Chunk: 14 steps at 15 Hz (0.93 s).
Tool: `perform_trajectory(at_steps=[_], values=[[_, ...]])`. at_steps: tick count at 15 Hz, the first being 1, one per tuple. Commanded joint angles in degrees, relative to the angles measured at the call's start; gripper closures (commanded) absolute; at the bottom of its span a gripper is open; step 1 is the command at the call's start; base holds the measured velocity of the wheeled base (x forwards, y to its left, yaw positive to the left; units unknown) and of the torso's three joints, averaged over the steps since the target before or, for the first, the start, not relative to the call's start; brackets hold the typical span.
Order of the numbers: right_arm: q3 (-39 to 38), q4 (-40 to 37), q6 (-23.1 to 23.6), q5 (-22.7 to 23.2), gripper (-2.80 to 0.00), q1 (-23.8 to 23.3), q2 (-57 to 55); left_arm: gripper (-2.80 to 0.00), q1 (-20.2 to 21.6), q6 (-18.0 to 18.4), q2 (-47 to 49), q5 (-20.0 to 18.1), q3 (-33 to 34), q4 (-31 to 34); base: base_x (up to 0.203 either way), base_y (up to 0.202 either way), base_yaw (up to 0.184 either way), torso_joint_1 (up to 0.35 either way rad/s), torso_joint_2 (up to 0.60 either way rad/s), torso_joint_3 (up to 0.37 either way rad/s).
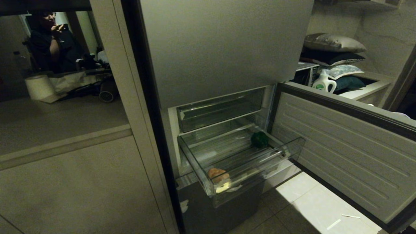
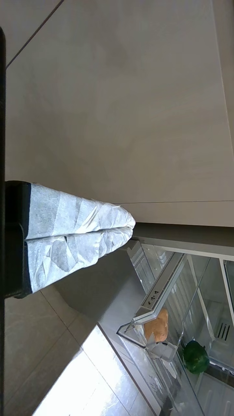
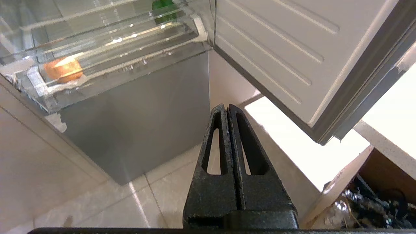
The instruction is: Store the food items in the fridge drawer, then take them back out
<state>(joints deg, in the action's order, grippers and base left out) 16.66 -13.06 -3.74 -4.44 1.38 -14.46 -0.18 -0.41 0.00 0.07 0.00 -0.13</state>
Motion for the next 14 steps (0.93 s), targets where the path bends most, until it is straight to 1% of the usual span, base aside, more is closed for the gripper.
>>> perform_trajectory(at_steps=[1, 5, 6, 14], values=[[-1.0, 0.0, 0.0, 0.0, 0.00, 0.0, 2.3, 0.00, 0.0, 0.0, 0.1, 0.0, 0.0, 0.0, 0.000, 0.000, 0.000, 0.000, 0.00, 0.000], [-1.3, 0.0, 0.1, 0.0, 0.00, 0.1, 1.8, 0.00, 0.0, 0.0, 0.1, 0.0, 0.0, 0.0, 0.000, 0.000, 0.000, 0.000, 0.00, 0.000], [-1.3, 0.0, 0.1, 0.0, 0.00, 0.1, 1.4, 0.00, 0.0, 0.0, 0.1, 0.0, -0.1, 0.0, 0.096, 0.000, -0.002, -0.012, 0.00, 0.007], [-0.8, 0.0, 0.1, 0.0, 0.00, 0.1, 1.3, 0.00, 0.0, 0.0, 0.1, 0.0, -0.1, 0.0, 0.194, 0.000, 0.000, 0.007, 0.00, 0.004]])
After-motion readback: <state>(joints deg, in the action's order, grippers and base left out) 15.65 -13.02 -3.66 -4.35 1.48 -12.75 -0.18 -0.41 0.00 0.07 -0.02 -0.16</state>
